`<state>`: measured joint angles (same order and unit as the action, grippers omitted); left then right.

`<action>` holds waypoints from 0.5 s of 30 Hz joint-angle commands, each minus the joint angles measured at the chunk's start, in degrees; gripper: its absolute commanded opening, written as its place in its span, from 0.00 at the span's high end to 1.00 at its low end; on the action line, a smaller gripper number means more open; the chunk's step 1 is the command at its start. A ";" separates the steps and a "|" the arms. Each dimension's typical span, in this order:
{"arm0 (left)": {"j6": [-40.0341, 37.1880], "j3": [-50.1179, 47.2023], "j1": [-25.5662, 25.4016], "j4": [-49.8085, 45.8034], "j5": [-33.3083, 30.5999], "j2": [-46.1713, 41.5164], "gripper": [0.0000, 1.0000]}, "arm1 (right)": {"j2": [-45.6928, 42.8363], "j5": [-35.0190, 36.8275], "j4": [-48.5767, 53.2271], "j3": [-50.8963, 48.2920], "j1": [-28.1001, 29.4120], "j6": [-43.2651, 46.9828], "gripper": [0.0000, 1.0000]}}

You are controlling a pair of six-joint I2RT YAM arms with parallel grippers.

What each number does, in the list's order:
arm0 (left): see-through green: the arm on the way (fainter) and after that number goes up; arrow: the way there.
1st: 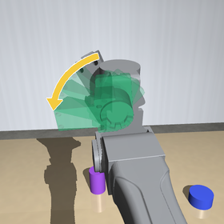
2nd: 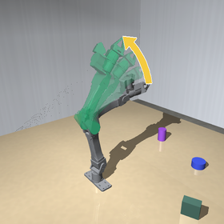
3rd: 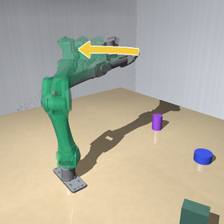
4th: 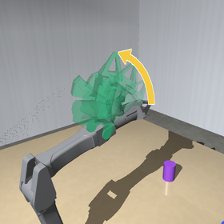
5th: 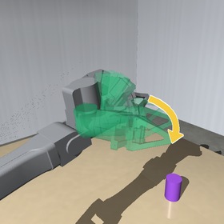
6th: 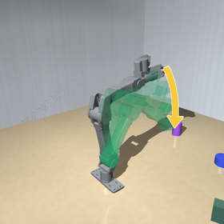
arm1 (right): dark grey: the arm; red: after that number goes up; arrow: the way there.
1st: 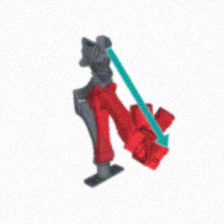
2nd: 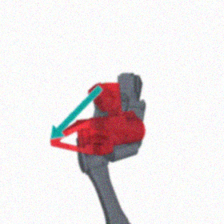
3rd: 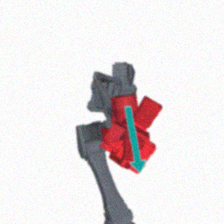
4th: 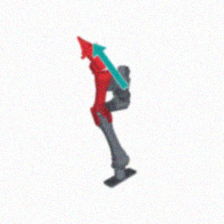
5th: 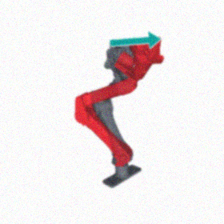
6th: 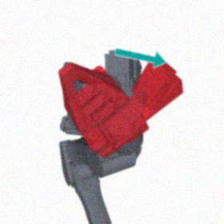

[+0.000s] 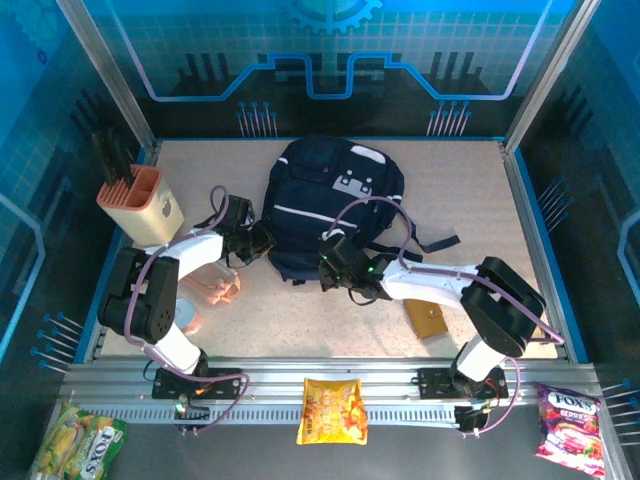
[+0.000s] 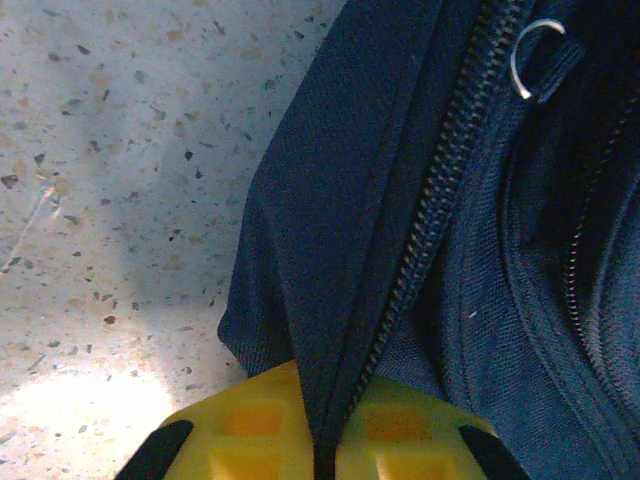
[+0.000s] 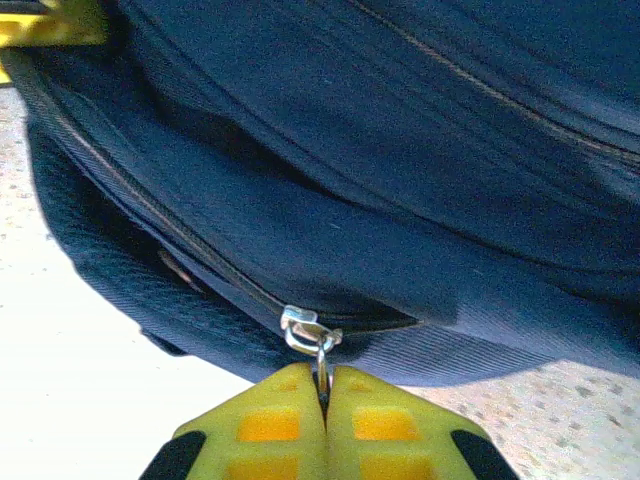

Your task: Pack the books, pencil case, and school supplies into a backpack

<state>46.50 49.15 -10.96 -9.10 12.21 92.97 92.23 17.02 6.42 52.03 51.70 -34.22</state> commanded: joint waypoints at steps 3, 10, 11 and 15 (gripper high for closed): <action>-1.61 0.44 0.76 1.08 -3.11 0.37 1.00 | -3.68 7.72 7.21 -3.64 -1.87 3.67 1.00; -3.37 -0.03 2.12 -0.51 -2.60 -0.49 1.00 | -7.58 8.03 5.00 -7.43 -7.80 10.03 1.00; -3.89 0.18 2.34 -1.00 -2.24 -0.51 1.00 | -7.89 7.30 4.44 -7.74 -9.13 10.86 1.00; -6.83 1.28 2.92 -3.17 -1.50 -0.24 1.00 | -8.03 3.09 0.93 -8.67 -14.76 12.55 0.97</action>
<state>43.83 49.15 -10.33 -9.41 12.93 92.97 85.71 18.94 6.94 44.69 41.23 -24.21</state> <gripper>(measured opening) 0.093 0.050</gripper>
